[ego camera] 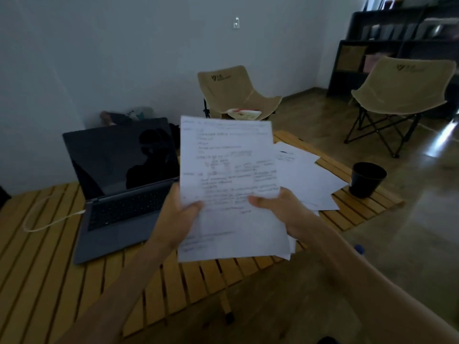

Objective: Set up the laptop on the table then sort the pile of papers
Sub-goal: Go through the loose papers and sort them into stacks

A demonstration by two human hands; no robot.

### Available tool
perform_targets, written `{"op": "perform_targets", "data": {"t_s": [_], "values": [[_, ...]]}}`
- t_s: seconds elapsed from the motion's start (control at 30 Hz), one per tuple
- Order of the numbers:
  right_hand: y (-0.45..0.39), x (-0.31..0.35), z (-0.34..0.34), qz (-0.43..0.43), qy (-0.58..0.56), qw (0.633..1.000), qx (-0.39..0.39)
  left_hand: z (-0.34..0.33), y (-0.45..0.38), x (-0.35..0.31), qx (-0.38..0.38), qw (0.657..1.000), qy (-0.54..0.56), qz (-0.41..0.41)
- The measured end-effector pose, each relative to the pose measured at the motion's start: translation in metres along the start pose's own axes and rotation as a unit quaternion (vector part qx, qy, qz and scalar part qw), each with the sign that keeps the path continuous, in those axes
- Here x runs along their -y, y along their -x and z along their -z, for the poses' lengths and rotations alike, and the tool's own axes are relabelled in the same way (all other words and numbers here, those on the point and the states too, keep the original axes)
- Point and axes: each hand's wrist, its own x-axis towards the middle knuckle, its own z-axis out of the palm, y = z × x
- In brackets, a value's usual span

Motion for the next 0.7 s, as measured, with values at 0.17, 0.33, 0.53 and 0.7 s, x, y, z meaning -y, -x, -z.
{"op": "perform_targets", "data": {"t_s": [0.17, 0.33, 0.53, 0.7], "values": [[-0.034, -0.046, -0.07, -0.065, 0.082, 0.994, 0.037, 0.037, 0.041, 0.045, -0.112, 0.987, -0.024, 0.117], [-0.043, -0.075, -0.105, -0.077, 0.19, 0.975, 0.081, 0.073, 0.054, 0.08, -0.107, 0.969, -0.099, 0.2], [-0.049, -0.065, -0.082, -0.067, 0.367, 0.927, 0.028, 0.085, 0.066, 0.093, -0.106, 0.938, -0.174, 0.279], [-0.065, -0.05, -0.004, -0.009, 0.453, 0.869, -0.2, 0.058, 0.053, 0.082, -0.071, 0.823, -0.525, 0.204]]}}
